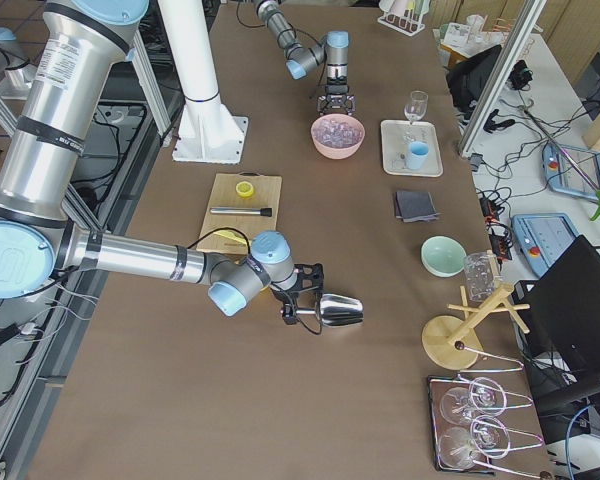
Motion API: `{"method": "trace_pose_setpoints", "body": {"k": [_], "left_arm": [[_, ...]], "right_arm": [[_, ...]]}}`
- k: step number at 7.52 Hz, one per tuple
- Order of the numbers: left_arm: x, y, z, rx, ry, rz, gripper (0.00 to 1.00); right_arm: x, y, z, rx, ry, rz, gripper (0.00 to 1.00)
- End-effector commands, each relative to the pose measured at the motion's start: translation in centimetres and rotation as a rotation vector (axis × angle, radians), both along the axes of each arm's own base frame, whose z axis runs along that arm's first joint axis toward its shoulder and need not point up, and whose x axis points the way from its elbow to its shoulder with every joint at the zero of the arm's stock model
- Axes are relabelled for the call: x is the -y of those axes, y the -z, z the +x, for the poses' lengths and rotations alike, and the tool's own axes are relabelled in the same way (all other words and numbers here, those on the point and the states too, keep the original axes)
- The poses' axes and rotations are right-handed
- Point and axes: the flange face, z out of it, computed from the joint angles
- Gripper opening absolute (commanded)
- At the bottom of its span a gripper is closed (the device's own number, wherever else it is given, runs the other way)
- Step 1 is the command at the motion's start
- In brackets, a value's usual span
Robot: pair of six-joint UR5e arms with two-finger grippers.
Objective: Put ice in cup with scoop
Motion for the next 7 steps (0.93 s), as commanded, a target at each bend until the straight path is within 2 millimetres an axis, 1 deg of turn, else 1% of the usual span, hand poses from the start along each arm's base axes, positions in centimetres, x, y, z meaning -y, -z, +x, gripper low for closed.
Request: {"method": "trace_pose_setpoints", "body": {"k": [1,2,3,4,5,6,7], "left_arm": [[-0.1,-1.0,0.7,-0.043,0.000,0.010,0.98],[-0.2,-1.8,1.1,-0.062,0.014,-0.025,0.98],[-0.2,-1.9,1.2,-0.067,0.021,-0.035,0.98],[-0.1,-2.1,1.5,-0.071,0.030,-0.034,0.98],[-0.3,-1.8,2.0,-0.087,0.041,-0.052,0.98],[-0.3,-1.4,1.8,-0.107,0.045,-0.048,0.98],[-0.5,-0.9,1.8,-0.129,0.042,-0.035,0.98]], "right_arm": [[-0.4,-0.4,0.1,-0.008,0.015,0.002,0.31],[-0.5,-0.6,0.2,-0.012,0.021,0.005,0.08],[-0.7,-1.3,0.3,-0.023,0.046,0.014,0.00],[-0.8,-1.0,0.3,-0.017,0.056,0.019,0.00],[-0.8,0.2,0.1,0.009,0.093,0.044,0.00],[-0.6,1.8,-0.2,0.045,0.128,0.060,0.00],[0.5,4.2,0.6,0.027,0.136,0.091,0.00]]}}
